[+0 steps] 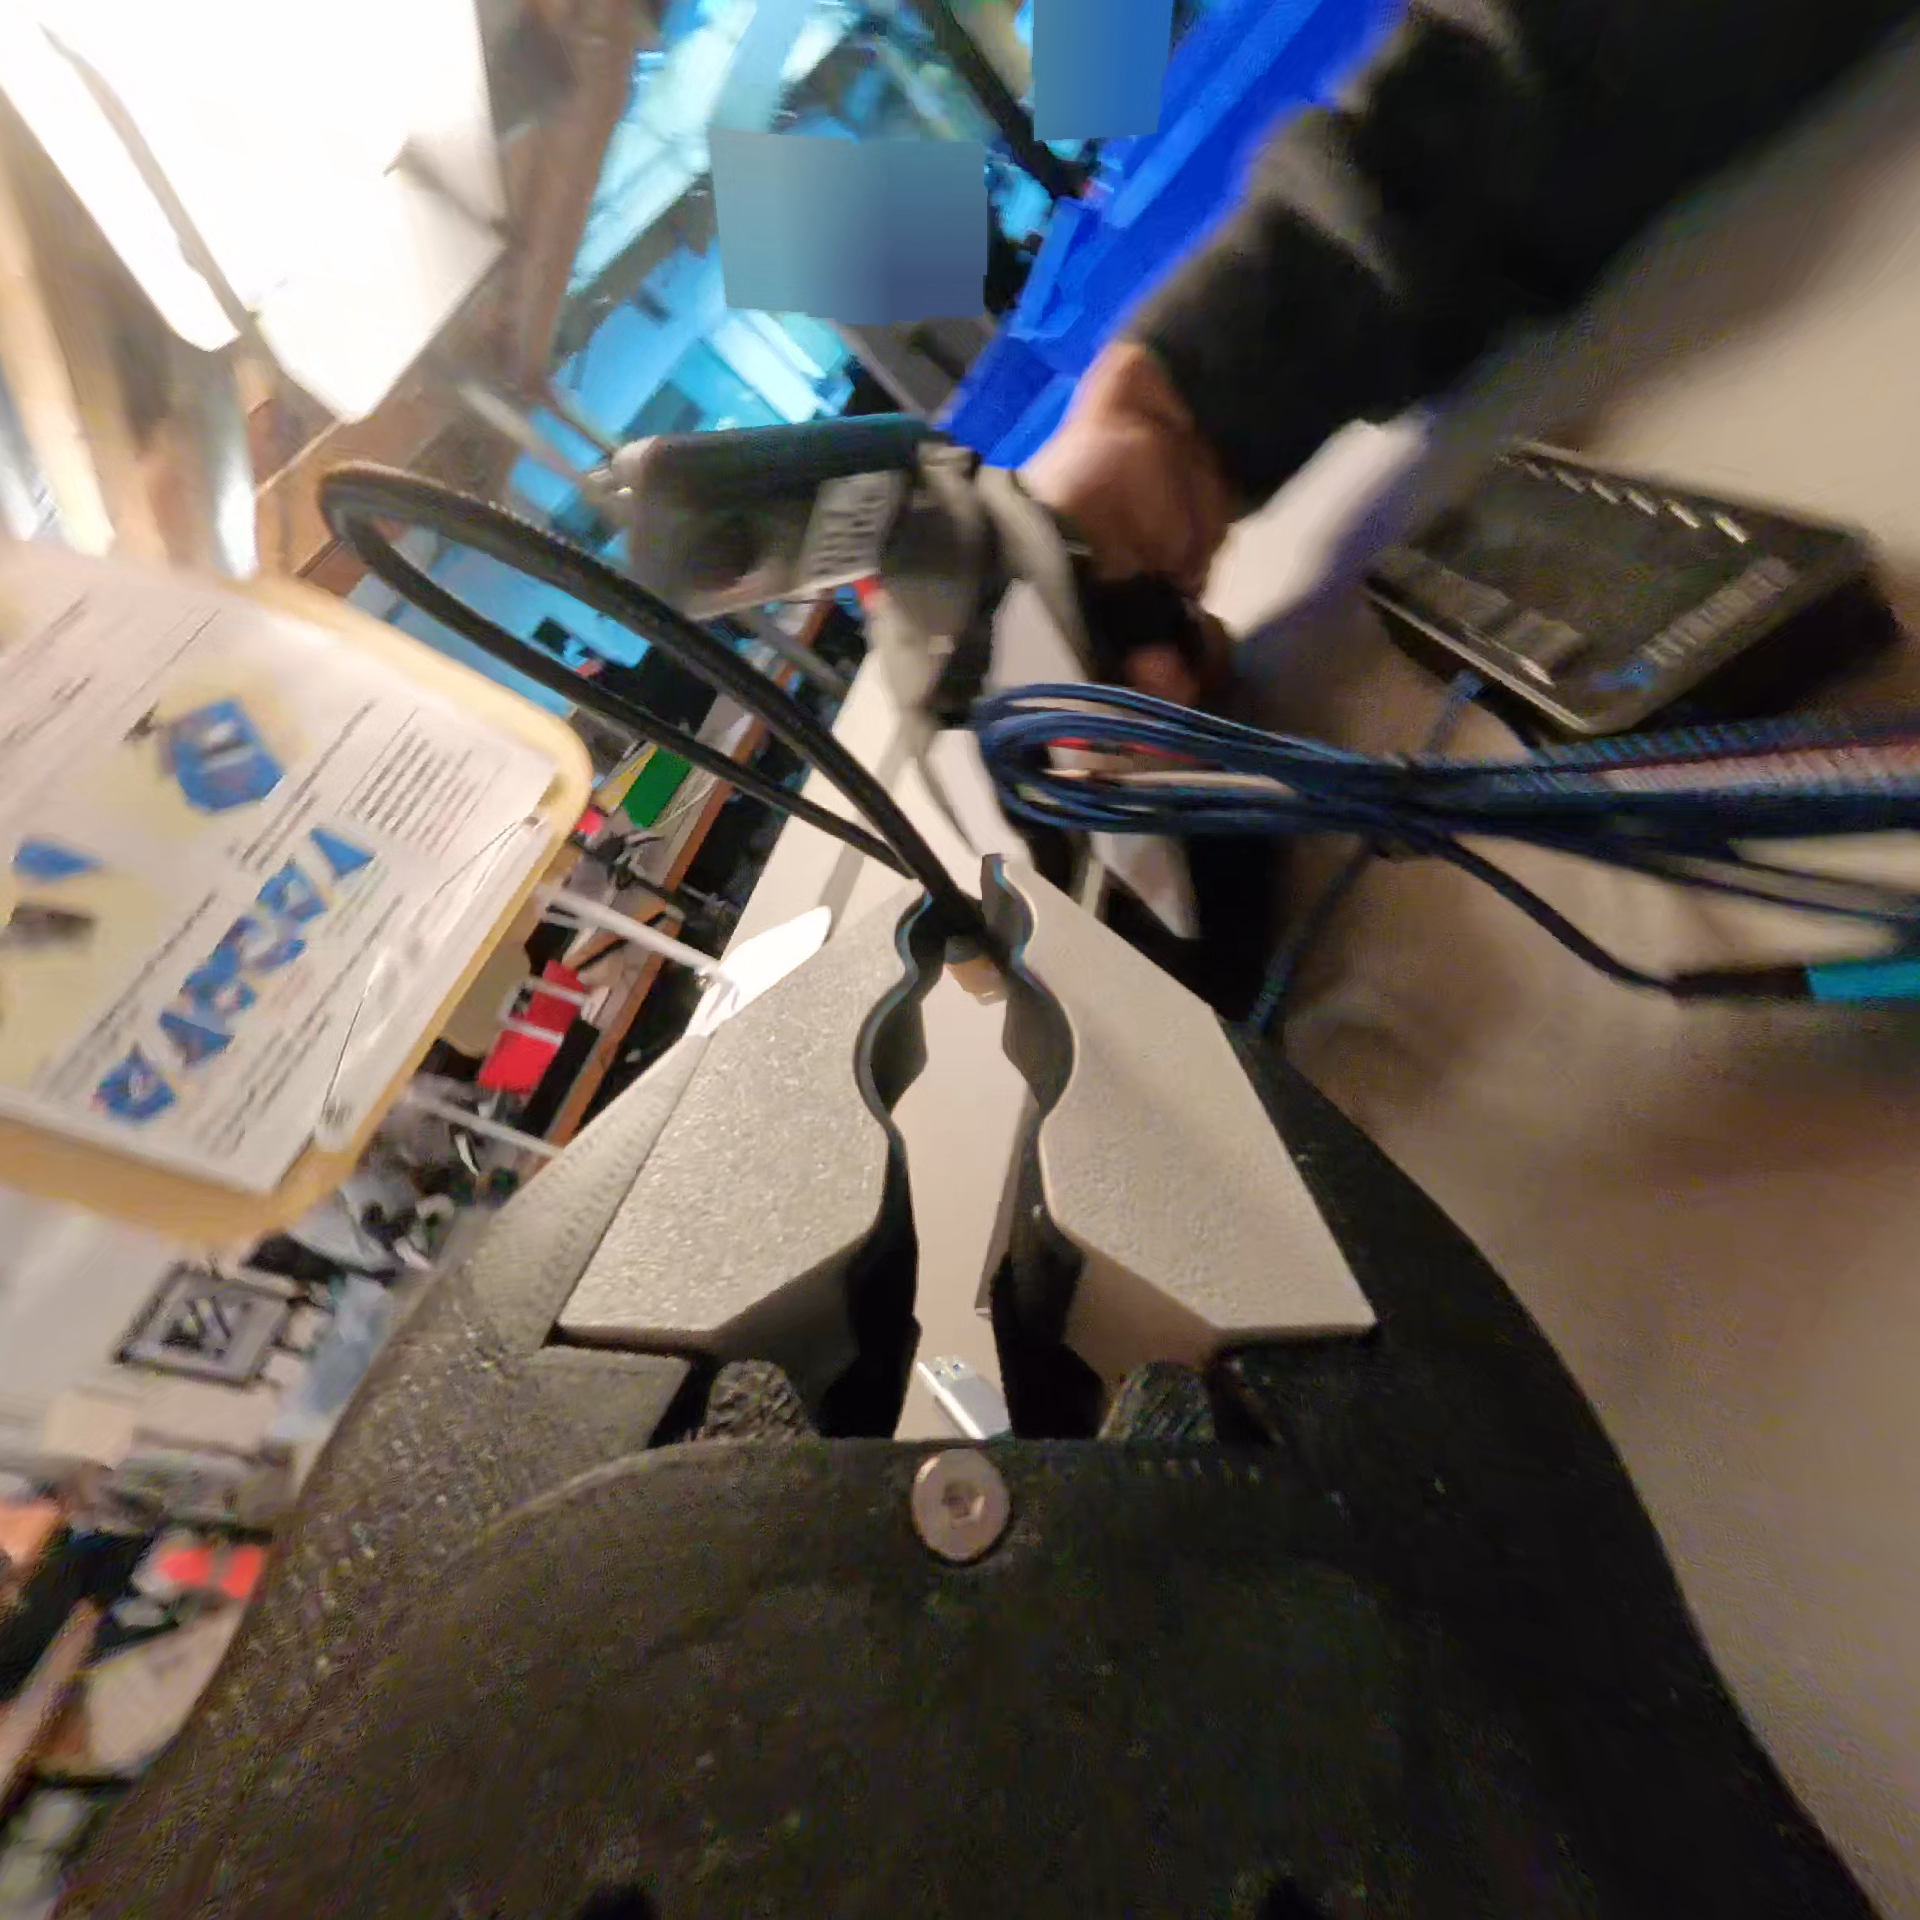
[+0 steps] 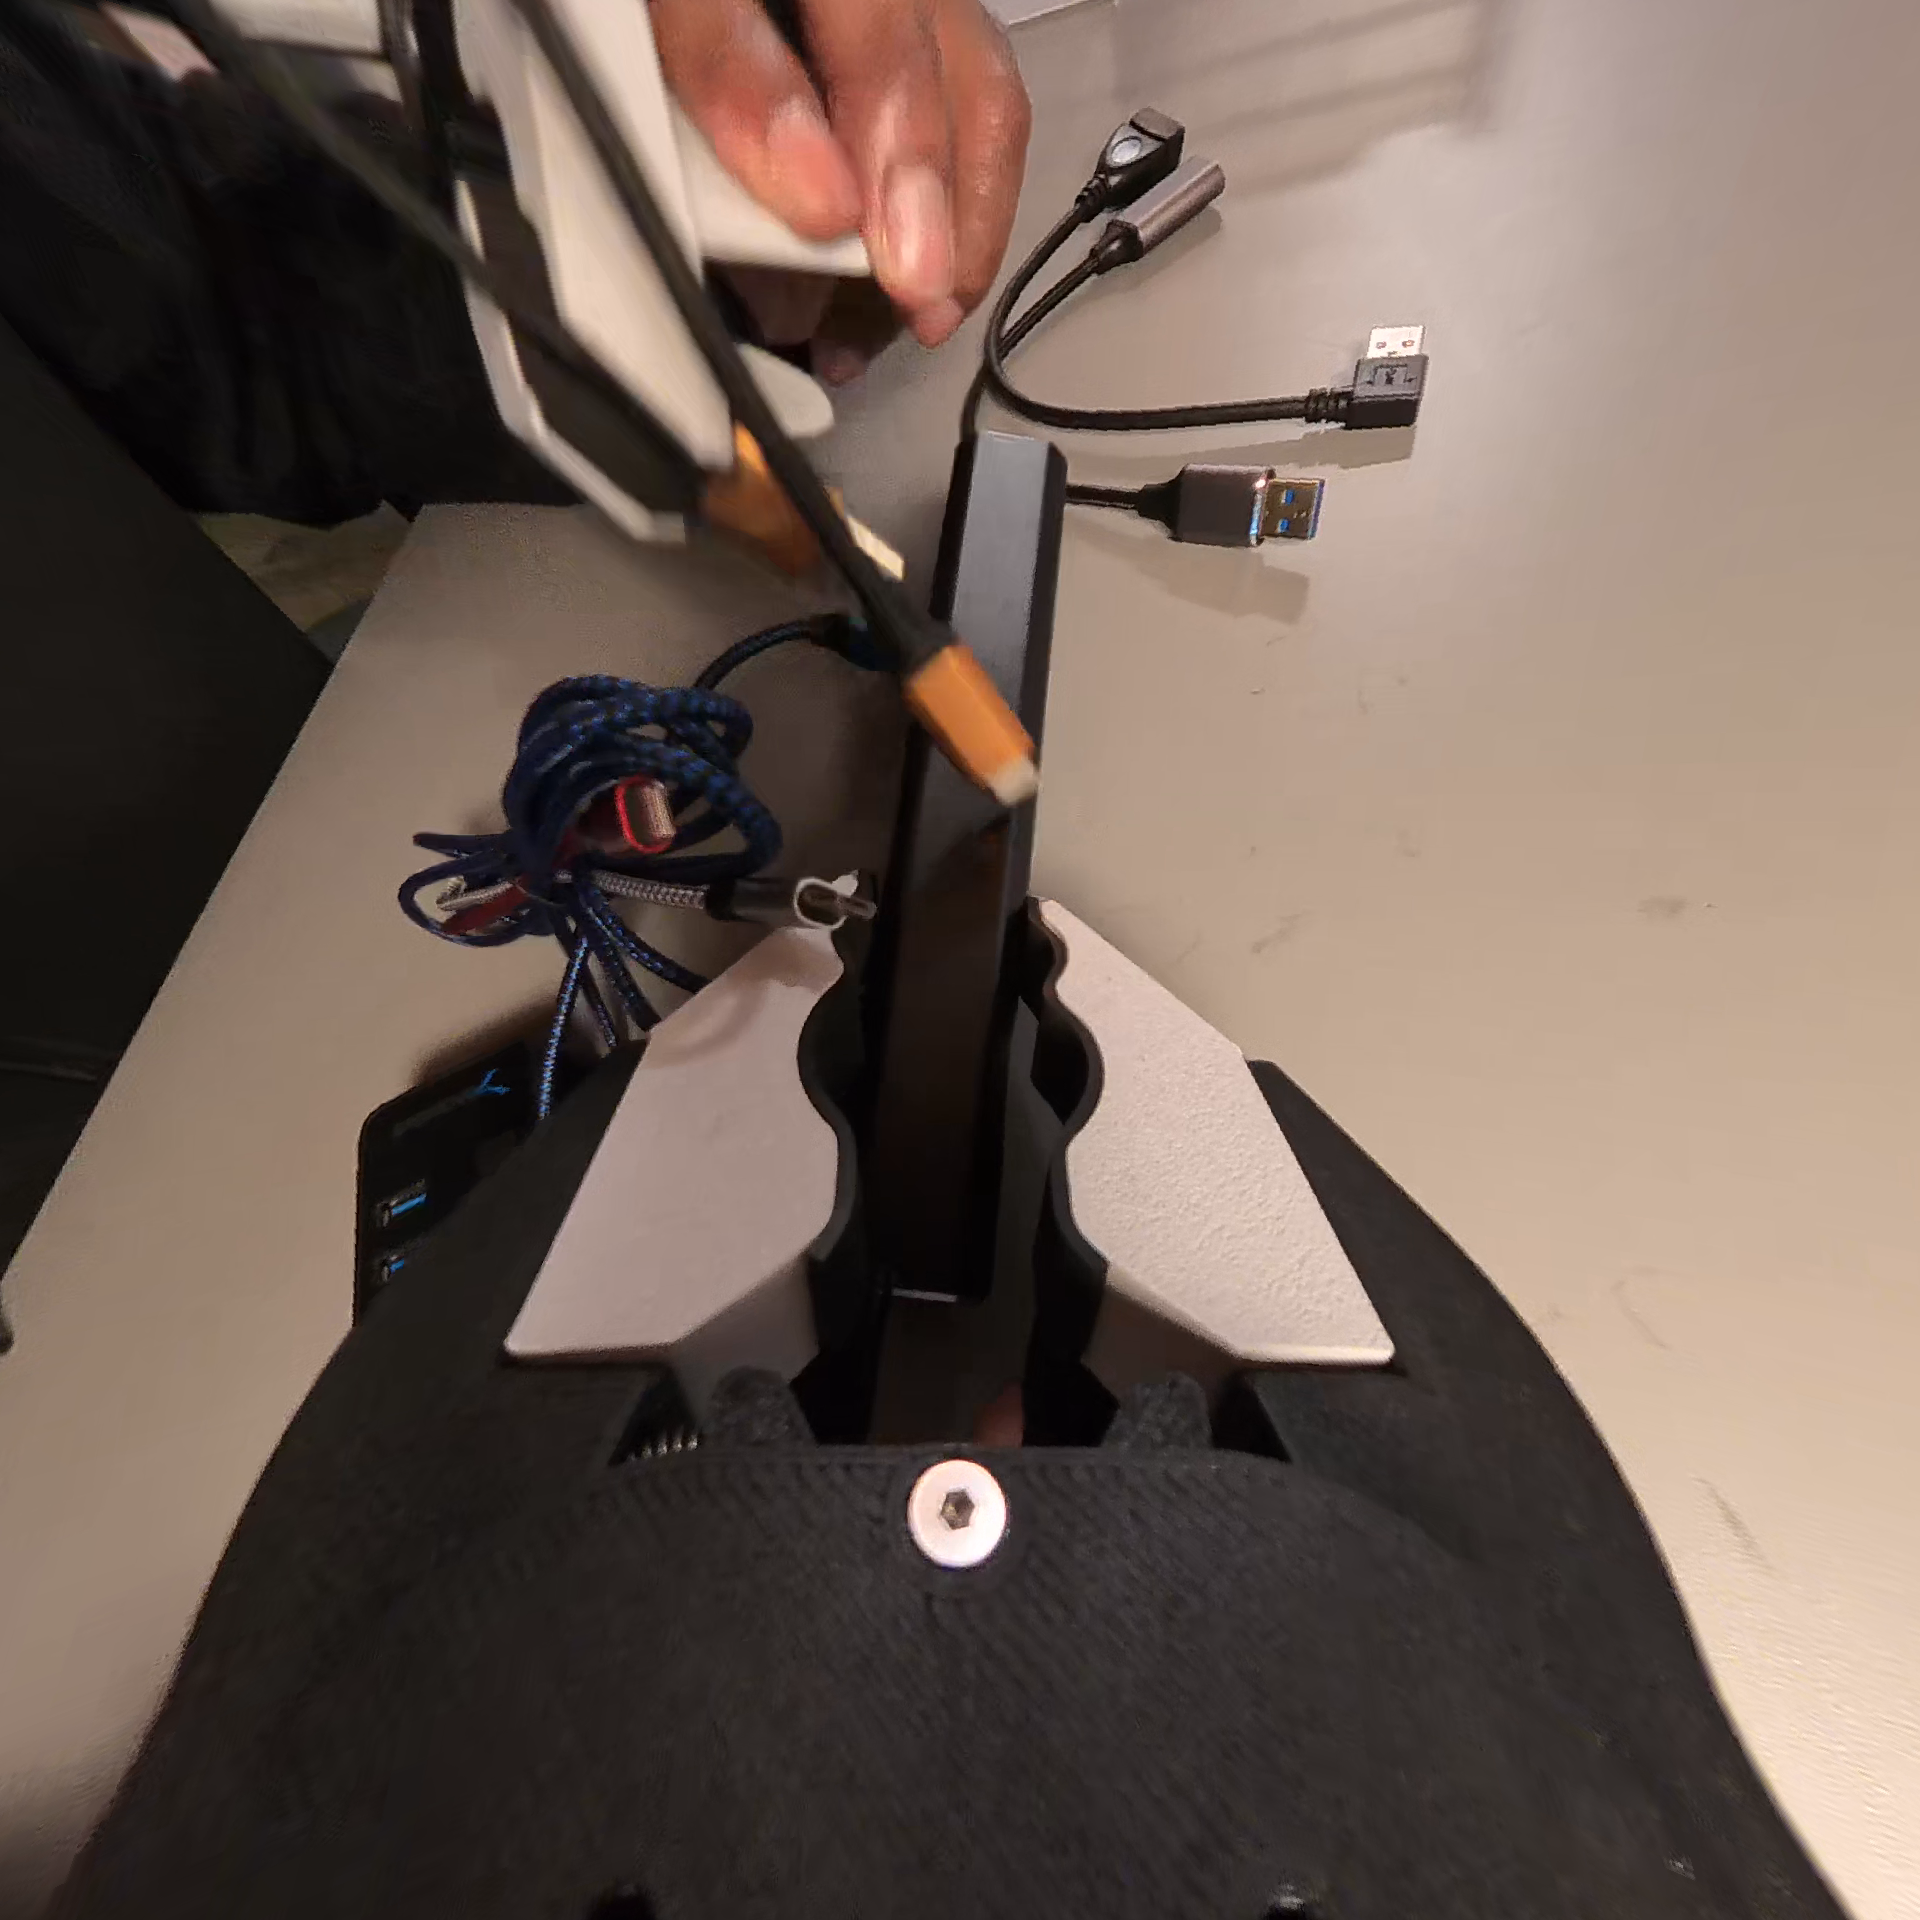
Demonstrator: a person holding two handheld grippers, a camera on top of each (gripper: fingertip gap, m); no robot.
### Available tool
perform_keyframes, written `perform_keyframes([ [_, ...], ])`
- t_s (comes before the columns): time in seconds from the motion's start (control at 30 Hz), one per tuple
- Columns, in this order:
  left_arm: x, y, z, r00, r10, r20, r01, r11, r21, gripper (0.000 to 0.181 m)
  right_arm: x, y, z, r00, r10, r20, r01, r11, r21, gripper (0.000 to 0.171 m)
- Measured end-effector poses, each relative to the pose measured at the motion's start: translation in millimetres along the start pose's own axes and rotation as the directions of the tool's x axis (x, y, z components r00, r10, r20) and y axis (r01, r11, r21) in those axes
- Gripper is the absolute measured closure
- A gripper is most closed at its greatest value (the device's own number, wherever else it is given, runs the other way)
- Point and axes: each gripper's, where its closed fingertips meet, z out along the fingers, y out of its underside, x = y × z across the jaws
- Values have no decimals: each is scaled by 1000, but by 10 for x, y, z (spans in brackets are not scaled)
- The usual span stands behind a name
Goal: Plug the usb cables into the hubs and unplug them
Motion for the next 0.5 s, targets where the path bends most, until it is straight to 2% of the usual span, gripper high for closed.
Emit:
perform_keyframes([
  [0.03,-144,18,-30,996,-71,54,71,997,7,171,27,-15,4,1000,4,-22,-4,1000,7,146],
  [0.07,-279,44,-62,985,-135,106,134,991,13,178,63,-34,5,999,7,-52,-6,1000,17,146],
  [0.17,-598,108,-167,921,-317,226,311,948,62,172,192,-130,-14,987,25,-160,-13,997,75,147],
  [0.27,-838,205,-262,773,-561,297,540,827,156,172,346,-281,-68,953,76,-293,-25,984,174,147],
  [0.37,-983,311,-336,523,-815,250,759,579,298,172,438,-444,-152,907,147,-394,-27,955,294,147],
  [0.43,-1035,325,-374,341,-932,125,843,362,397,171,469,-523,-205,872,180,-455,-7,935,356,147],
  [0.5,-1091,334,-427,155,-987,-27,871,124,475,173,498,-570,-245,837,219,-502,4,914,406,148],
])
